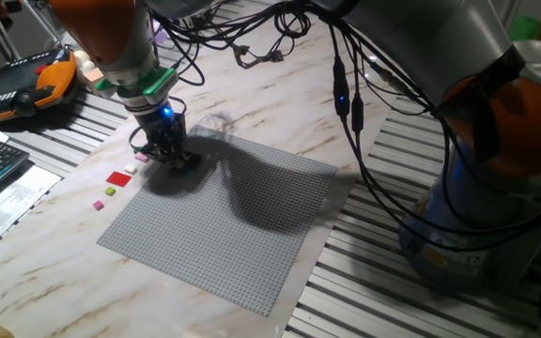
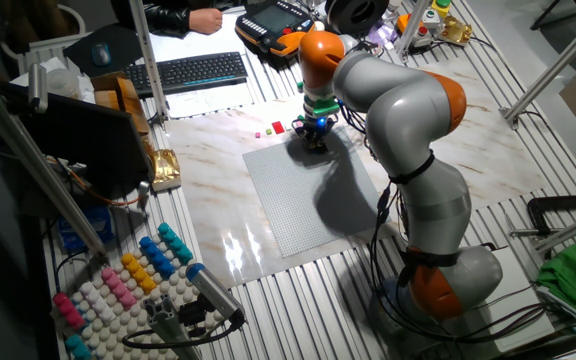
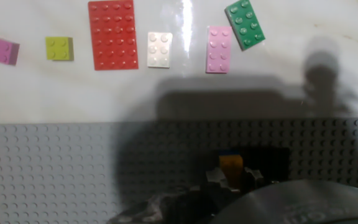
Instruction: Build with small Lego blocks
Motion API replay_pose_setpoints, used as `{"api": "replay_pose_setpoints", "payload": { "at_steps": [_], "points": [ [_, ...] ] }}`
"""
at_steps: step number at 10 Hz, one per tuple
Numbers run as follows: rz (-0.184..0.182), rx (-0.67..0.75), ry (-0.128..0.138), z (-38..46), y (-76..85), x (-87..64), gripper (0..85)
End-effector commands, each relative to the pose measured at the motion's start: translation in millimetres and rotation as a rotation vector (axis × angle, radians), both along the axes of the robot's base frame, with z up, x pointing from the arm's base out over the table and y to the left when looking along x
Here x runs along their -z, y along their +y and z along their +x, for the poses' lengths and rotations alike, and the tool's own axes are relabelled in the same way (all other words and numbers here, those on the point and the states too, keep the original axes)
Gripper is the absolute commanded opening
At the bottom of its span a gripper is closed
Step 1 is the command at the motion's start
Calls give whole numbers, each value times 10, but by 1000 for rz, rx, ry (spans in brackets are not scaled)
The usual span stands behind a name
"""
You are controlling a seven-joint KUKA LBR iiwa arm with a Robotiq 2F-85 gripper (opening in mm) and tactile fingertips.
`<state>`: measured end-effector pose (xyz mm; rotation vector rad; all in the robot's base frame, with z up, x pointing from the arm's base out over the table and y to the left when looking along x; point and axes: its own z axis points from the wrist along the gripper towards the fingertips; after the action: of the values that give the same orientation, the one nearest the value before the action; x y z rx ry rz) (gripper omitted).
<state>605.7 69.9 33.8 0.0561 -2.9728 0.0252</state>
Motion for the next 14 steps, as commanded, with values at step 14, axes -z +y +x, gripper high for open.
{"api": "replay_pose_setpoints", "payload": {
  "at_steps": [14],
  "points": [
    [8,16,13,13,-4,-28,290]
  ]
}}
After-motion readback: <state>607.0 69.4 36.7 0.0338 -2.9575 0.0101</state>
